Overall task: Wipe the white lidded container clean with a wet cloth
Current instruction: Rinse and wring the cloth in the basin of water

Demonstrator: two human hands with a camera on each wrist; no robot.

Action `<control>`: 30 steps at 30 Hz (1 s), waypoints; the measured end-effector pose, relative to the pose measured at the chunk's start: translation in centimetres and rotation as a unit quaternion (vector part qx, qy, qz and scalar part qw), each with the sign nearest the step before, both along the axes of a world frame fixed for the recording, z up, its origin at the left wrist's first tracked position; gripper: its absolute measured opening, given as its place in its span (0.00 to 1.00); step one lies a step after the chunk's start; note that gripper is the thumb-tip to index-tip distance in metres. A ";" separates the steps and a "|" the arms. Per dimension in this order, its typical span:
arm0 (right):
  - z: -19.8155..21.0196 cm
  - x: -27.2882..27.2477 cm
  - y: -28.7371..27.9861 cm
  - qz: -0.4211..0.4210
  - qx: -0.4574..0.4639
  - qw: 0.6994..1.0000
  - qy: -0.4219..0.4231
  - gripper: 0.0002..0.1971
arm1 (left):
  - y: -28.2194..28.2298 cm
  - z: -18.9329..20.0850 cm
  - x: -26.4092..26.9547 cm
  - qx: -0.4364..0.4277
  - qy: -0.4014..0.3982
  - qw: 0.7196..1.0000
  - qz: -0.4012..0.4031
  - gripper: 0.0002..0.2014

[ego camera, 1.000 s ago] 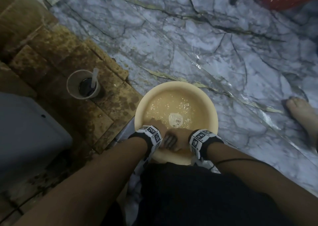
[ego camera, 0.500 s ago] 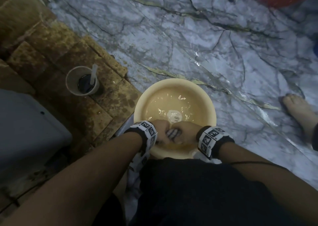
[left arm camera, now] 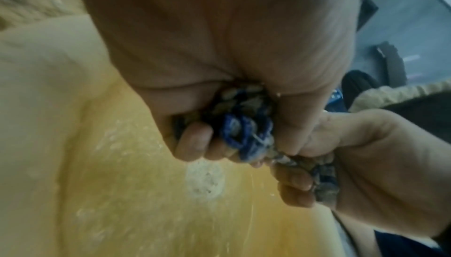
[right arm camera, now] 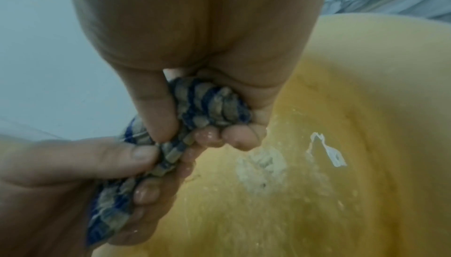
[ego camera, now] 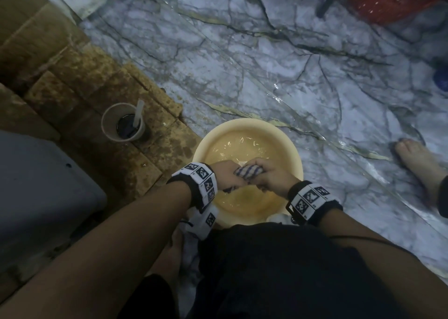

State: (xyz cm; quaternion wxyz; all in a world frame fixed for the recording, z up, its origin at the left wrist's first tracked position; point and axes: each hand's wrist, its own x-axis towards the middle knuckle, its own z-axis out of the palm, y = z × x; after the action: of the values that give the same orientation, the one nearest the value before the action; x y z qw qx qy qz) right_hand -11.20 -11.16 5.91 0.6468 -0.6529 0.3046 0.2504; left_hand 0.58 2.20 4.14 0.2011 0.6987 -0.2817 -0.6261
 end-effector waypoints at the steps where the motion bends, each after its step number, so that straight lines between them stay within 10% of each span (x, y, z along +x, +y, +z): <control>1: 0.1 0.1 -0.1 -0.027 0.017 0.999 0.001 0.13 | 0.1 0.2 0.0 -0.009 0.005 0.999 0.032 0.10; 8: 0.3 0.3 0.2 -0.121 0.045 0.991 -0.034 0.12 | 0.1 0.9 -1.7 -0.013 0.049 0.971 0.233 0.27; 24: -0.9 1.5 2.3 -0.035 -0.178 0.982 -0.049 0.17 | -1.0 0.2 -2.2 -0.023 -0.194 0.957 0.214 0.32; 30: -1.4 1.6 2.0 -0.102 -0.090 0.990 0.029 0.22 | -1.5 -0.2 -2.6 -0.015 -0.216 0.960 0.177 0.29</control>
State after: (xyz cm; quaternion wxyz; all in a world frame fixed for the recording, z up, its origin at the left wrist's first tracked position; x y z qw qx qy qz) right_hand -9.58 -9.18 4.48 0.5985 -0.6667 0.4090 0.1736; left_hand -2.06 0.73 3.98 0.2536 0.8528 -0.1990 -0.4108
